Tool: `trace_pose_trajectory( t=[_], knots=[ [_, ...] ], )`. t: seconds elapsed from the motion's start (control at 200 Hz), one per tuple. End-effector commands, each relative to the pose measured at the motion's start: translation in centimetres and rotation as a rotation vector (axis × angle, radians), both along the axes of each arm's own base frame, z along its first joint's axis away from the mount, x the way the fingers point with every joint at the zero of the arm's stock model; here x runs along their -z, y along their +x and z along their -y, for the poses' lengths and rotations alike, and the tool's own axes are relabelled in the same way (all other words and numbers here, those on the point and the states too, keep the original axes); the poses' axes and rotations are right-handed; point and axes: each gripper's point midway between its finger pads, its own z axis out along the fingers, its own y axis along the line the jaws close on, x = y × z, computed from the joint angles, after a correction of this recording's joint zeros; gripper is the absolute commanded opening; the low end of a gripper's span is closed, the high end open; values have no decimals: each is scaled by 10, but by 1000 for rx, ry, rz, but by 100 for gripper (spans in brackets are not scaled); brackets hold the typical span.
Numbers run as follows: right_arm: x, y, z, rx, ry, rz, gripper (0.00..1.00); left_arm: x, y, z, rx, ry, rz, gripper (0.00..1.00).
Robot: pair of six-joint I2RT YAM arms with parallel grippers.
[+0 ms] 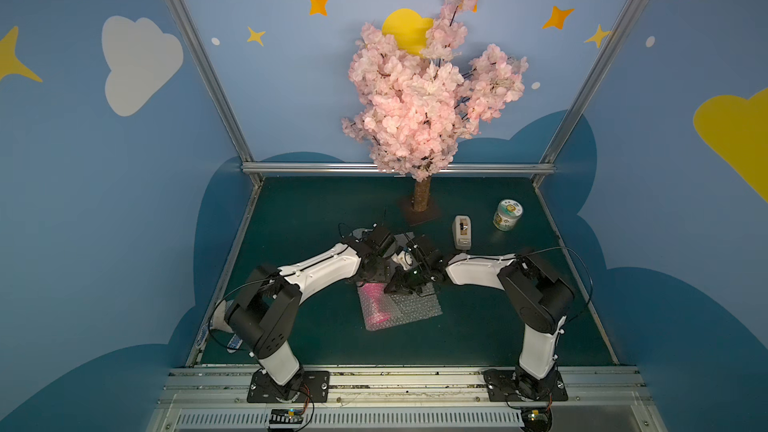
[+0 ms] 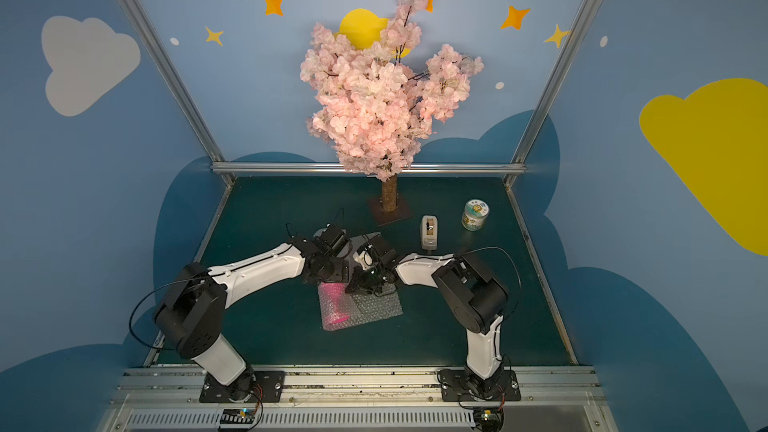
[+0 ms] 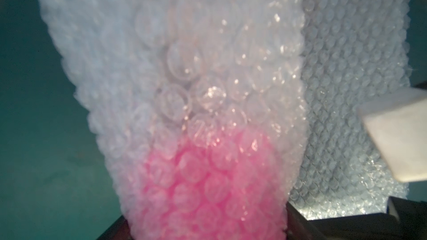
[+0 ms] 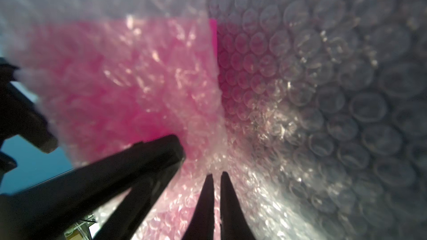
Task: Wrap wine glasses in bubble wrap
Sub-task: Wrap the wine glass in bubble wrap.
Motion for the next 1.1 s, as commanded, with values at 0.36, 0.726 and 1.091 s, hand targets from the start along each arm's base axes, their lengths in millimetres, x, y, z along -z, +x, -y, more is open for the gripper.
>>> trace_pose_trajectory(
  t=[0.36,0.726,1.091],
  knots=[
    [6,10,-3,67,120,-46,12,20,-15,-25,-94,234,-123,85],
    [-15,40,13,111,154,30,13,16,-13,-19,-66,252,-143,83],
    [-1,43,-14,76,162,-30,15,15,-11,-13,-62,219,-146,83]
  ],
)
